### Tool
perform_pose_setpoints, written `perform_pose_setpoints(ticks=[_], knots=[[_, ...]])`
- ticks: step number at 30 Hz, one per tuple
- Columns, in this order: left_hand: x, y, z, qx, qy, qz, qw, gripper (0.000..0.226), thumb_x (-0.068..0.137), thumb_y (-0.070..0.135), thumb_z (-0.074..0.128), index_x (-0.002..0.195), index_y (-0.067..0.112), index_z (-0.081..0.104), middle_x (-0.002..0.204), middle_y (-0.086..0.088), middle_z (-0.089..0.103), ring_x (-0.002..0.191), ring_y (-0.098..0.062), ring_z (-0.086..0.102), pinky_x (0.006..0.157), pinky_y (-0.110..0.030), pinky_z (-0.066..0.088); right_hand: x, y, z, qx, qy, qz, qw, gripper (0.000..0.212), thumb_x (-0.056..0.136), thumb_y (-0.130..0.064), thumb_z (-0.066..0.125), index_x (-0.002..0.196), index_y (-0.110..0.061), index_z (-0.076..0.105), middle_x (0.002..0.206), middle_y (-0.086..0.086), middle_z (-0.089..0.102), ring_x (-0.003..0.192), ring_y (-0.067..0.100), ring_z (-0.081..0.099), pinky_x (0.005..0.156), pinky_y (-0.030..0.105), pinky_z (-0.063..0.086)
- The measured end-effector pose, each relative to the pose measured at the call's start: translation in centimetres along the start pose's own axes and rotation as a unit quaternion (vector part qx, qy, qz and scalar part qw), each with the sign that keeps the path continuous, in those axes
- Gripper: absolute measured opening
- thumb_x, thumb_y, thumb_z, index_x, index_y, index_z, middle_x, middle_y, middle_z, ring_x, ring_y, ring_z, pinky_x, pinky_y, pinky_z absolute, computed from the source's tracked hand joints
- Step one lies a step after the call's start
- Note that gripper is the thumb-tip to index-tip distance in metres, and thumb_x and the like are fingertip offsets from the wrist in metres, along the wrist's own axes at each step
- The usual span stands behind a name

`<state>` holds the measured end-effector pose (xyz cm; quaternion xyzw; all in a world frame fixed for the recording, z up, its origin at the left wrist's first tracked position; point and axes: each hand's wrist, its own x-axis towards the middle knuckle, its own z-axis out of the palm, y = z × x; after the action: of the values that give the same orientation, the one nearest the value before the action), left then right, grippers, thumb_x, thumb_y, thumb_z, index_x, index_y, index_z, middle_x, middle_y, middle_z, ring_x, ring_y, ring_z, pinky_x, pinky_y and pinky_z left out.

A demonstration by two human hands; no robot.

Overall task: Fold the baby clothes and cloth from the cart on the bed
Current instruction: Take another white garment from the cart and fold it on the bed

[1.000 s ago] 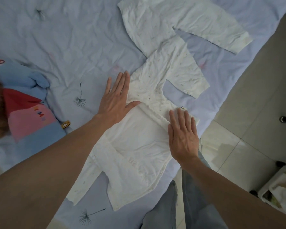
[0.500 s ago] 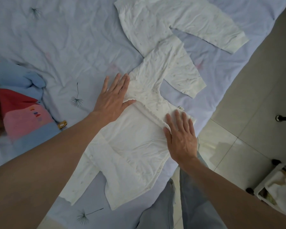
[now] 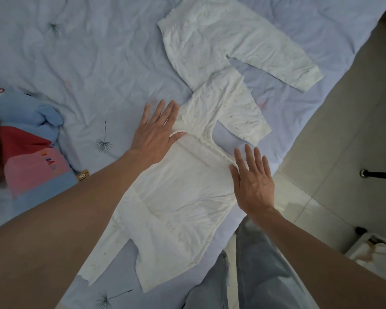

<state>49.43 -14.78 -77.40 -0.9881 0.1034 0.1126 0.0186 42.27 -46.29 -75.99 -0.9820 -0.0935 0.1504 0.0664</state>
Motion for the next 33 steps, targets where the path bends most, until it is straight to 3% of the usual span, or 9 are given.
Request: perform_pose_setpoints(ticks=[6, 10, 15, 23, 33], knots=[[2.3, 0.3, -1.2, -0.011, 0.018, -0.021, 1.000, 0.078, 0.110, 0.064, 0.008, 0.171, 0.015, 0.017, 0.179, -0.006, 0.017, 0.166, -0.028, 0.013, 0.132, -0.060, 0.009, 3.8, 2.1, -2.3, -0.006, 0.012, -0.021, 1.000, 0.056, 0.116, -0.045, 0.024, 0.168, -0.025, 0.025, 0.176, 0.009, 0.017, 0.164, 0.032, 0.009, 0.132, 0.051, 0.018], [4.1, 0.5, -1.2, -0.020, 0.028, -0.046, 0.998, 0.074, 0.111, 0.062, 0.018, 0.171, 0.019, 0.015, 0.178, -0.005, 0.020, 0.165, -0.030, 0.016, 0.131, -0.061, 0.011, 7.2, 3.5, -2.3, -0.003, 0.007, -0.039, 0.999, 0.056, 0.116, -0.044, 0.027, 0.167, -0.021, 0.028, 0.176, 0.011, 0.019, 0.164, 0.032, 0.011, 0.132, 0.051, 0.018], [5.0, 0.7, -0.3, -0.015, 0.020, -0.097, 0.995, 0.073, 0.110, 0.060, 0.019, 0.172, 0.022, 0.011, 0.179, -0.005, 0.016, 0.165, -0.030, 0.015, 0.131, -0.061, 0.012, 10.8, 5.3, -2.3, -0.003, -0.001, -0.103, 0.995, 0.056, 0.116, -0.043, 0.022, 0.167, -0.019, 0.029, 0.176, 0.011, 0.018, 0.164, 0.031, 0.010, 0.132, 0.051, 0.020], [5.9, 2.7, 1.3, -0.047, 0.009, -0.198, 0.979, 0.075, 0.109, 0.060, 0.024, 0.170, 0.018, 0.019, 0.176, -0.010, 0.024, 0.162, -0.035, 0.024, 0.130, -0.061, 0.017, 16.5, 7.9, -3.8, -0.017, -0.014, -0.214, 0.977, 0.056, 0.115, -0.041, 0.026, 0.168, -0.024, 0.027, 0.178, 0.007, 0.010, 0.164, 0.032, 0.006, 0.130, 0.054, 0.021], [7.4, 2.6, 1.5, -0.064, 0.013, -0.267, 0.962, 0.086, 0.104, 0.063, 0.049, 0.170, 0.017, 0.019, 0.176, -0.011, 0.024, 0.161, -0.036, 0.026, 0.130, -0.060, 0.019, 22.0, 8.1, -5.3, -0.063, -0.022, -0.289, 0.955, 0.056, 0.116, -0.032, 0.033, 0.169, -0.017, 0.021, 0.177, 0.010, 0.010, 0.164, 0.033, 0.008, 0.130, 0.053, 0.020]])
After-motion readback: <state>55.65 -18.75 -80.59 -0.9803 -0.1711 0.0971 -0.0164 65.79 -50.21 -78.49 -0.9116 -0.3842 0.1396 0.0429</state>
